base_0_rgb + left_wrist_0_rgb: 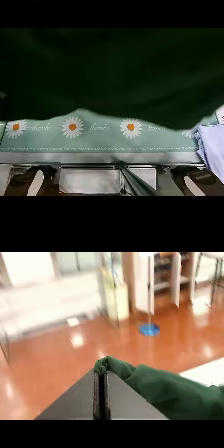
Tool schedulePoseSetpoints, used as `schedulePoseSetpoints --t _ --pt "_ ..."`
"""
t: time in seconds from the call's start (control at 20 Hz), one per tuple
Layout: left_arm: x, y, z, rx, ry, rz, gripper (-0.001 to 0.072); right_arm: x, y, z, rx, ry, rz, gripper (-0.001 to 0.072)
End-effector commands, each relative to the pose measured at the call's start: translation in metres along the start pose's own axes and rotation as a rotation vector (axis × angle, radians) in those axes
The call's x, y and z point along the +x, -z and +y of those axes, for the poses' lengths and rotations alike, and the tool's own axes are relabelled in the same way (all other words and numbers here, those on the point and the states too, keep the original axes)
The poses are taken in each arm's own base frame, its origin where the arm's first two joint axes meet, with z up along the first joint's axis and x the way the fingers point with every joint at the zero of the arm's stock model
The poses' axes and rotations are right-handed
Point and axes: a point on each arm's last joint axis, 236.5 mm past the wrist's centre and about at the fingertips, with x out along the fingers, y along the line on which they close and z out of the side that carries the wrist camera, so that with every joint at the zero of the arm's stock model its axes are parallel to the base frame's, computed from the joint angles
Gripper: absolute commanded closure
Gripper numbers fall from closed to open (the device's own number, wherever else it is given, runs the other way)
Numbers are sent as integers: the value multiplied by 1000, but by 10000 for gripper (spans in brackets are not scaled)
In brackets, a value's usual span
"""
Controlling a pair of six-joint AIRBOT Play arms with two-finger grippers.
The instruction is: Fold the shirts.
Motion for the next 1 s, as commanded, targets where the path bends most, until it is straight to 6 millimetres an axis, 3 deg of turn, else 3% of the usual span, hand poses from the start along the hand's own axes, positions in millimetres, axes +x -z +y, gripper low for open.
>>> schedulePoseSetpoints --t 0.0,0.1,0.25,0.4,0.55,0.7,0.85,0.95 --pt "-52 -6 11 20 -131 -40 691 -20 41 0 39 24 149 684" --pt "-42 14 26 -12 -167 25 691 -7 54 -4 63 26 198 684" --pt "13 81 40 -145 -126 214 691 39 99 -15 134 24 340 684" --pt "84 172 49 -299 -51 420 691 112 165 -32 202 21 461 684" --pt "158 261 73 -452 -49 559 691 196 230 -69 216 84 573 685" --pt "224 353 92 -576 -56 711 691 280 281 -107 310 117 627 685" --pt "277 423 100 -633 -20 808 691 340 333 -150 500 111 681 684" --pt "304 452 105 -661 4 867 691 371 343 -163 602 61 669 684"
